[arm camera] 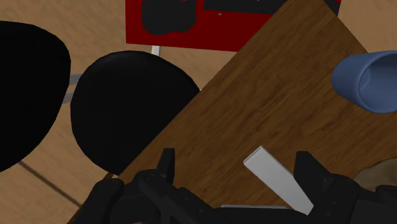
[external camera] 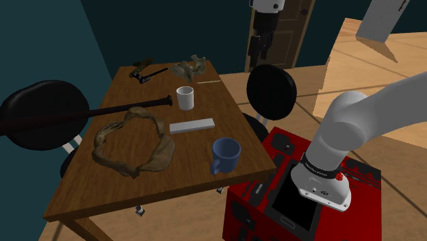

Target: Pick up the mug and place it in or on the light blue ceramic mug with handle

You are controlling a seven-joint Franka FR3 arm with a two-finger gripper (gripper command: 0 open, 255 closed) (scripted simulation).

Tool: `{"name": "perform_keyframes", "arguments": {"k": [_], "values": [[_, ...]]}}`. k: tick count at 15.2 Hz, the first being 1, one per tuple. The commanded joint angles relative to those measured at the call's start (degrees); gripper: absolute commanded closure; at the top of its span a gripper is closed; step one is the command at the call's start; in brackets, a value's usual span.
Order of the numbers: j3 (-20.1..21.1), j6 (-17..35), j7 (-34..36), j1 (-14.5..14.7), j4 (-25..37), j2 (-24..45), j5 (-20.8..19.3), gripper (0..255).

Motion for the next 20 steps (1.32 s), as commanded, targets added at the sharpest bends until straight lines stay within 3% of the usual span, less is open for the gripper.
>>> {"name": "perform_keyframes", "arguments": {"k": [1, 10, 20], "values": [[0.0, 0.0, 0.0, 0.0, 0.0, 0.0, 0.0, 0], [2.2, 13.8, 1.5, 1.4, 3.9, 17.3, 0.7, 0], [4.5, 23.8, 3.3, 2.7, 15.3, 38.4, -0.4, 0]]}}
